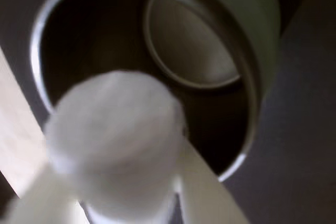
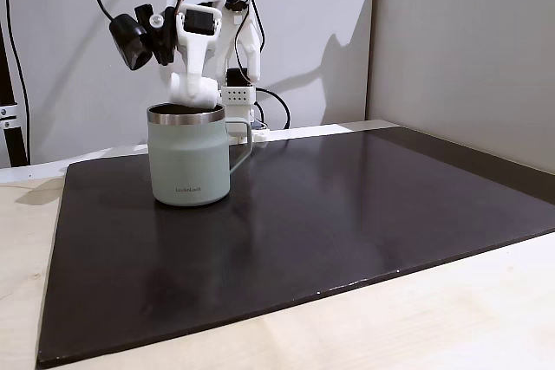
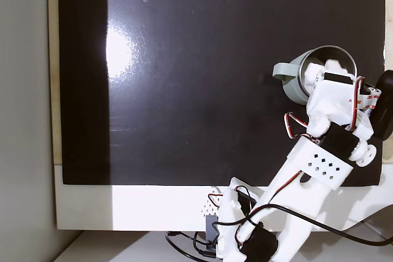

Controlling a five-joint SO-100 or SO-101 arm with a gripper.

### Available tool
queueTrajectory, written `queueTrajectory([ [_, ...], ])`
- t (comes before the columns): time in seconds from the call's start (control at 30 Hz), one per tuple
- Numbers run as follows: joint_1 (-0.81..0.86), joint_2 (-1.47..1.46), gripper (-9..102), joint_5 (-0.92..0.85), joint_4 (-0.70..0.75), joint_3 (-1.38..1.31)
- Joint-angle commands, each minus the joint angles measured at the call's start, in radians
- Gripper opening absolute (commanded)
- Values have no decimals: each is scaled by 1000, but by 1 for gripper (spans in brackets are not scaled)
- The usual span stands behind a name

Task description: Grasp a gauze and put it in the cup.

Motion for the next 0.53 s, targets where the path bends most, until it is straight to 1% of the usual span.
queueTrajectory([
  [0.0, 11, 58, 29, 5, -21, 0],
  [0.1, 11, 64, 30, 5, -21, 6],
  [0.5, 5, 92, 30, 9, -12, 15],
])
